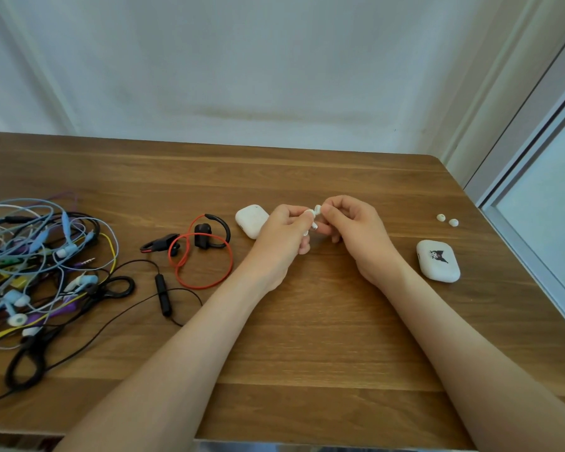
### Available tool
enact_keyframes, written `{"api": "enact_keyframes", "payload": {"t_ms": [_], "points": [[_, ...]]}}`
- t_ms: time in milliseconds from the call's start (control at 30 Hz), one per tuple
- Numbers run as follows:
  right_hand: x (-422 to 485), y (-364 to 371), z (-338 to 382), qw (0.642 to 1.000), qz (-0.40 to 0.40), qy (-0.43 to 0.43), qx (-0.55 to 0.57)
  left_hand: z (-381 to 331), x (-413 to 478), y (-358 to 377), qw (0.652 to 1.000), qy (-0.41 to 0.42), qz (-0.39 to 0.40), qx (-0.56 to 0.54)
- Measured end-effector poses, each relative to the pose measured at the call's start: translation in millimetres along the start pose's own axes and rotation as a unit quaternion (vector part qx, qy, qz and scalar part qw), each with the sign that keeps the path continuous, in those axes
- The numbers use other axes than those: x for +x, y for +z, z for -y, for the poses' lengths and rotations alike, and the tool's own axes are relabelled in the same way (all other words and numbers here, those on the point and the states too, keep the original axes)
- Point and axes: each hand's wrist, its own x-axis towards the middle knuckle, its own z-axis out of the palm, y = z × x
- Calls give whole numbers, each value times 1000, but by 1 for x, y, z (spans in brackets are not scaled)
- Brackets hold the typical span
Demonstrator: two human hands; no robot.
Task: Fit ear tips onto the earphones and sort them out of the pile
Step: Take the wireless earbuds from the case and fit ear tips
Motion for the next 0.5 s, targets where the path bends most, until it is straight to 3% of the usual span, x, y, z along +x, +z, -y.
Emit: {"api": "enact_keyframes", "payload": {"t_ms": [500], "points": [[1, -4, 4, 998, 54, 0, 15, -1, -4, -1, 999, 20, 23, -12]]}}
